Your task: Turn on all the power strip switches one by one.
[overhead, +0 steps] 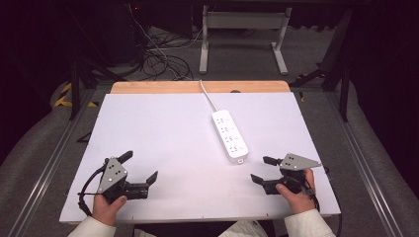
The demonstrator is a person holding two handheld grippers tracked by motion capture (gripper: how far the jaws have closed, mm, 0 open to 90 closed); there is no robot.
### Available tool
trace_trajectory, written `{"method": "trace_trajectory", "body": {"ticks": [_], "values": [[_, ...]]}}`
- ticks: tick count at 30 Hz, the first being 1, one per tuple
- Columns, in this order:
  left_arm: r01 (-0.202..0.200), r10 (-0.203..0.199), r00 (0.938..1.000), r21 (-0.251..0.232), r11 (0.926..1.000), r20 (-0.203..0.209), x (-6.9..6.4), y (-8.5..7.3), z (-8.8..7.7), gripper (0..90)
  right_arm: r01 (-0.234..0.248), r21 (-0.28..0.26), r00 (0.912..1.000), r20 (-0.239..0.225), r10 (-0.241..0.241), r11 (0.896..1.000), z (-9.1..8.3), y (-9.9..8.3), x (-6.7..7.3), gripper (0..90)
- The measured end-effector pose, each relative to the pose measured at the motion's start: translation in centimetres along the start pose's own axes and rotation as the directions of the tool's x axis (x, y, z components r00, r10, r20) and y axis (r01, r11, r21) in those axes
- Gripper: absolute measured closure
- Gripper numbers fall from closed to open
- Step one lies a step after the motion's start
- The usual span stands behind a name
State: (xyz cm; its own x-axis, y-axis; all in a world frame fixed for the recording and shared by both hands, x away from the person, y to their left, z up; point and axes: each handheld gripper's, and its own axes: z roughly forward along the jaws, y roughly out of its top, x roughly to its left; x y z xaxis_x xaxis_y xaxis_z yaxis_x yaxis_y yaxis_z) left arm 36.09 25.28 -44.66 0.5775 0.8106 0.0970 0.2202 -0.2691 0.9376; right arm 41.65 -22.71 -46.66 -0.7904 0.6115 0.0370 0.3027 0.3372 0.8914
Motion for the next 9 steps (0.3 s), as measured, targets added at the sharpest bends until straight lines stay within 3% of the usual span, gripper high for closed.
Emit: {"method": "trace_trajectory", "body": {"ticks": [4, 9], "values": [[0.005, -0.005, 0.9999, 0.016, 0.9999, 0.011, 0.0, -0.3, -0.2, 0.5, 0.047, 0.014, 0.9984, 0.030, -0.047, 0.999, -0.6, -0.4, -0.1, 18.4], [0.008, -0.009, 0.9997, 0.019, 0.9998, 0.022, 0.2, -0.7, -0.3, 0.8, 0.064, 0.014, 0.9968, 0.048, -0.064, 0.998, -1.5, -0.6, -0.6, 14.1]]}}
